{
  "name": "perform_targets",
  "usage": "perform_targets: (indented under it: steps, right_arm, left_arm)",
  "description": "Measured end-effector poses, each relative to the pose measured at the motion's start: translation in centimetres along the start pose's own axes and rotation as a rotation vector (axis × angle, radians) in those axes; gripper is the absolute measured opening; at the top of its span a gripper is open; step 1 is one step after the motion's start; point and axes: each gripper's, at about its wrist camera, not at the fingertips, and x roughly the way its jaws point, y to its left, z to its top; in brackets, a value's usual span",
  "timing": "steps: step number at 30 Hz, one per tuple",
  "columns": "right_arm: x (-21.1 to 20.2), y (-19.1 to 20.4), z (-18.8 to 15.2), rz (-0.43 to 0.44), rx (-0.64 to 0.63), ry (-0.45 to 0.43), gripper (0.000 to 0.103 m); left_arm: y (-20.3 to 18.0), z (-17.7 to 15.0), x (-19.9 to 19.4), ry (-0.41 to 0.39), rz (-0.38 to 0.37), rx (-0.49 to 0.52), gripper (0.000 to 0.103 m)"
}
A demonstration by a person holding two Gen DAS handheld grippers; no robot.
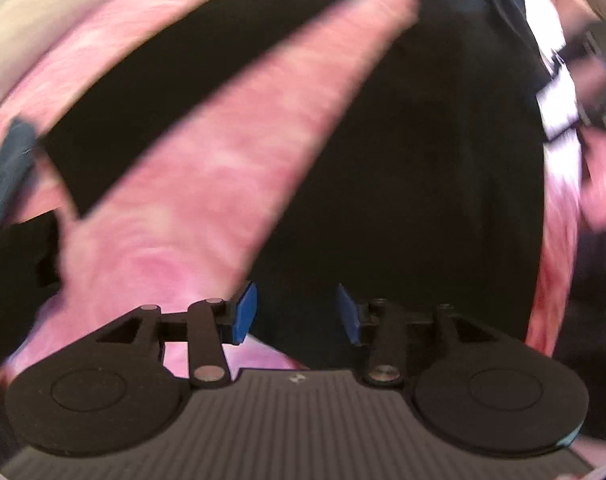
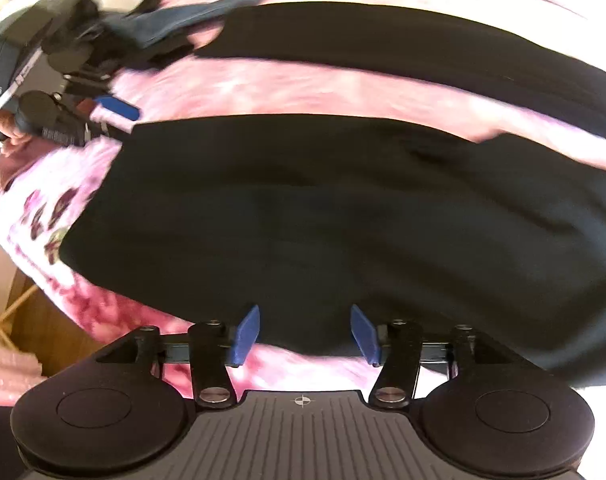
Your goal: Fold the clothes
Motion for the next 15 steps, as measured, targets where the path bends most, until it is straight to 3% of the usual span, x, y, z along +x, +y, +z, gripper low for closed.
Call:
perform_targets:
  steps: [1,4,9,15]
  right_arm:
    - [0.7,0.2,0.4,0.002,0.004,0.001,0.056]
    - [3.0,0.6,2.1,0.002,0.019,0.002,0.056]
    - [5.1,3.3,4.1,0.022,-0.048,-0.035,0.056]
    - [5.5,3.1,5.0,0.002,0.036,-0.059,0.056]
  left_arm:
    - [-0.7,-0.2,0.9,0.024,0.007,0.041,0.030]
    - [0.5,-0.4,1.1,-0.016,0.012,-0.053,0.014]
    - [2.4,-0.6,0.3,-0.069,0.028,-0.161,0.009]
    - [5.5,0.0,-2.4,-0.163,0.047,-0.262,0.007]
